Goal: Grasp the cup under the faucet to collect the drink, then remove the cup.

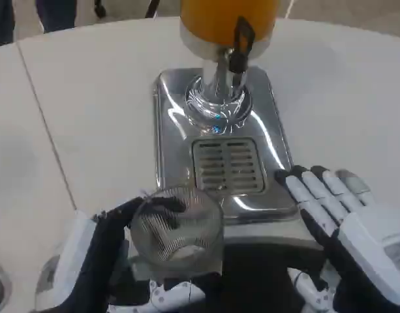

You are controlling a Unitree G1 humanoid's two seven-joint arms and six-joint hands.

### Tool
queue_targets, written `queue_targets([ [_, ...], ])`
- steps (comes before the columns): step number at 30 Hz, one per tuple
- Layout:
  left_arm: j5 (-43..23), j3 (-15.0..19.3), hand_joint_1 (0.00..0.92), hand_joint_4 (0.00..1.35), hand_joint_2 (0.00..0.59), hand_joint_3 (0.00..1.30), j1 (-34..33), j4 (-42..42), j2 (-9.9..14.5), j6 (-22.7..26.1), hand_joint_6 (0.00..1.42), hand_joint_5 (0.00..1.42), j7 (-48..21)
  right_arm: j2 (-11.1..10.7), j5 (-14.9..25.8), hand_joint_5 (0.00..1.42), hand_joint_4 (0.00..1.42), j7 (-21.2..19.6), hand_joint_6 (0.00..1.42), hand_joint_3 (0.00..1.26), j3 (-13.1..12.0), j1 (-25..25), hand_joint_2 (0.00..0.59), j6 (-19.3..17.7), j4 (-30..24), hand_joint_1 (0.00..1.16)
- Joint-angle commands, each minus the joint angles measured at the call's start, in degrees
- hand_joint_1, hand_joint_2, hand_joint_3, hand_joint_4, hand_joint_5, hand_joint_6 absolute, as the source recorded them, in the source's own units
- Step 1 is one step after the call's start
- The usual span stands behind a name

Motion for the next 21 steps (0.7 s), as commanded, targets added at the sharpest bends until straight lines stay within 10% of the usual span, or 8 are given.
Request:
queue_targets([
  [1,-0.43,0.10,0.695,1.19,0.053,1.14,-0.39,-0.28,-0.64,0.15,1.42,1.41,-0.27,-0.29,0.20,0.00,0.00,0.72,0.00,0.00,-0.31,0.16,0.586,0.37,-0.98,0.17],
  [9,-0.19,-0.14,0.695,1.19,0.053,1.14,-1.55,0.56,-1.38,0.97,1.42,1.41,-0.01,0.76,-0.14,0.00,0.00,0.76,0.00,0.00,-0.80,0.74,0.586,1.82,-2.10,0.17],
  [21,5.49,-4.41,0.696,1.18,0.059,1.14,-21.15,19.03,-6.94,4.25,1.42,1.41,6.83,3.28,-2.20,0.00,0.00,2.21,0.00,0.00,-1.50,5.96,0.586,4.40,-7.10,0.16],
])
